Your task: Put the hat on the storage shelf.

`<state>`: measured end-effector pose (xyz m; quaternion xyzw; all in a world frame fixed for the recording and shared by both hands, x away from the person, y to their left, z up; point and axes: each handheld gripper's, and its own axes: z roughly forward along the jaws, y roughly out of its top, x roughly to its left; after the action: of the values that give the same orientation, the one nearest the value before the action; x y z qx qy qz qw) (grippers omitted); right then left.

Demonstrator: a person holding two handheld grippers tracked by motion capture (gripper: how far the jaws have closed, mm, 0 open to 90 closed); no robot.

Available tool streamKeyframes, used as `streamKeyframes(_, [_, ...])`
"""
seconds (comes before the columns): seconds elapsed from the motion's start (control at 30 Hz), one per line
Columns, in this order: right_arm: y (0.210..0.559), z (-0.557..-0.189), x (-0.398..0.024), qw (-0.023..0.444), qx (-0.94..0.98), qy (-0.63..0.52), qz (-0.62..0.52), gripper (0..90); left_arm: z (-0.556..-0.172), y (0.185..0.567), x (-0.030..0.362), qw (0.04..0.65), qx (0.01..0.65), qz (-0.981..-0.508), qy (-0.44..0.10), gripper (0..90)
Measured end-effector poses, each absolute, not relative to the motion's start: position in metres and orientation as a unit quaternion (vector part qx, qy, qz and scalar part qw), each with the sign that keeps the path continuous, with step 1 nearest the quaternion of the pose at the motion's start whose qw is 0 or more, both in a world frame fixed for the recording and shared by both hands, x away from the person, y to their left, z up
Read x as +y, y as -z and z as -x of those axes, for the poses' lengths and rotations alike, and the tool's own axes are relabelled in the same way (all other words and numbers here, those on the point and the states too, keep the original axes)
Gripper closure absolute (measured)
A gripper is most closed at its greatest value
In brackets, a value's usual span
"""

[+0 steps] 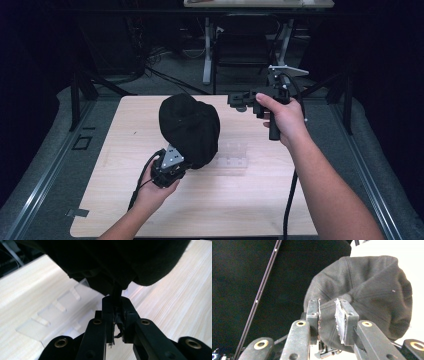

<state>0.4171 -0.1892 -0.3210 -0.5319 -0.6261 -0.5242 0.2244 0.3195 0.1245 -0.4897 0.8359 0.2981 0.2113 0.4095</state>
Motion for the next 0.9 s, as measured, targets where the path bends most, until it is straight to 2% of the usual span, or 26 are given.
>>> streamKeyframes(0.37, [0.324, -0.413, -0.198, 0.215, -0.626, 0.522, 0.537, 71.1, -0.316, 0.509, 0.139, 0.423, 0.328, -0.821, -0.198, 81.9])
streamKeyframes(0.73, [0.328, -0.405, -0.201, 0.186, -0.653, 0.503, 0.535, 69.5, -0.308, 0.508, 0.156, 0.424, 0.342, -0.814, -0.201, 64.9])
streamKeyframes(0.9, [0.328, -0.395, -0.205, 0.160, -0.669, 0.488, 0.537, 67.4, -0.299, 0.506, 0.175, 0.428, 0.358, -0.805, -0.200, 56.3])
